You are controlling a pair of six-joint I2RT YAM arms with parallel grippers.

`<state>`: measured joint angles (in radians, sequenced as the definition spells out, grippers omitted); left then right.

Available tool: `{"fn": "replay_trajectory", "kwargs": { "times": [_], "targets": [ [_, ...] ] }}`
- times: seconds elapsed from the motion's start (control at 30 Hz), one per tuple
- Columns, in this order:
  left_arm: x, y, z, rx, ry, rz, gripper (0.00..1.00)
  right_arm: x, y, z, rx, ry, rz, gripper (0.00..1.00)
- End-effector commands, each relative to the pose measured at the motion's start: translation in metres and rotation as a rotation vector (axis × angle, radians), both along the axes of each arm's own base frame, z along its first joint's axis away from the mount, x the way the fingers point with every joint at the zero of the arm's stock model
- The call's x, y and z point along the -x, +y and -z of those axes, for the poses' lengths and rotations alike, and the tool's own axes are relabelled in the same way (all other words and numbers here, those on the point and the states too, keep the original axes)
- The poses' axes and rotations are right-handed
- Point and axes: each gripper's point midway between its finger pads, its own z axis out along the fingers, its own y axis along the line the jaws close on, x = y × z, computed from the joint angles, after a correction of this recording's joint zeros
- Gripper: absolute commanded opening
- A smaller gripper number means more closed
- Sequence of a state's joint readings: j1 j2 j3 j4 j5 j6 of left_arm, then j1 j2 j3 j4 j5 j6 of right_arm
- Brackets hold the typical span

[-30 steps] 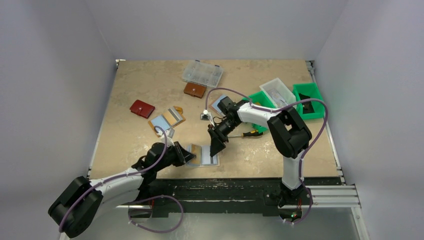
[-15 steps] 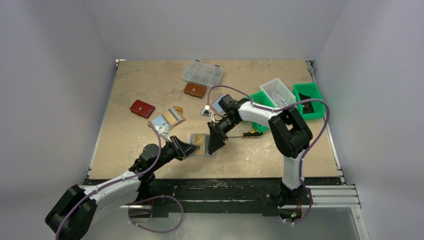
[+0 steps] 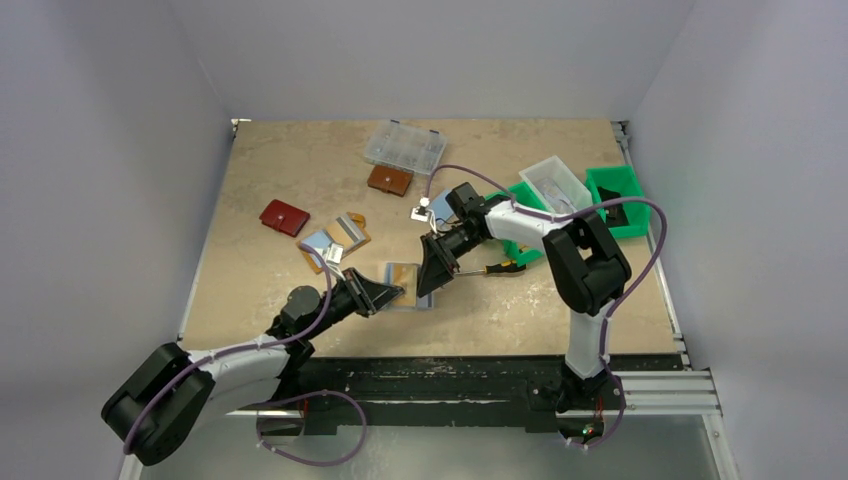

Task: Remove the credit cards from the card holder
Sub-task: Remove the credit card from the card holder.

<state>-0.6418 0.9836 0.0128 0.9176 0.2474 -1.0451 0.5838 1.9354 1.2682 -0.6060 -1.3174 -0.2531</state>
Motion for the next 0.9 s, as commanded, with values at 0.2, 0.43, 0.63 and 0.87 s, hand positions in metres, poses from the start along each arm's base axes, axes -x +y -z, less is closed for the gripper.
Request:
{"fn": "replay_trajectory", "kwargs": {
  "times": [0.2,0.43,0.63,0.87],
  "targets": [
    [0.014,-0.002,-0.013,0.09,-0.054,0.062,0.0,-0.006,-0.003,-0.026,-0.078,0.028,0.028,0.5],
    [0.015,-0.007,-0.013,0.104,-0.048,0.082,0.0,-0.006,-0.003,-0.028,-0.086,0.05,0.028,0.48],
    [0.017,-0.011,-0.013,0.115,-0.041,0.101,0.0,-0.007,-0.002,-0.026,-0.083,0.067,0.03,0.38],
    [0.017,-0.006,-0.01,0.121,-0.032,0.075,0.0,-0.007,-0.003,-0.025,-0.086,0.077,0.029,0.16]
  ]
}}
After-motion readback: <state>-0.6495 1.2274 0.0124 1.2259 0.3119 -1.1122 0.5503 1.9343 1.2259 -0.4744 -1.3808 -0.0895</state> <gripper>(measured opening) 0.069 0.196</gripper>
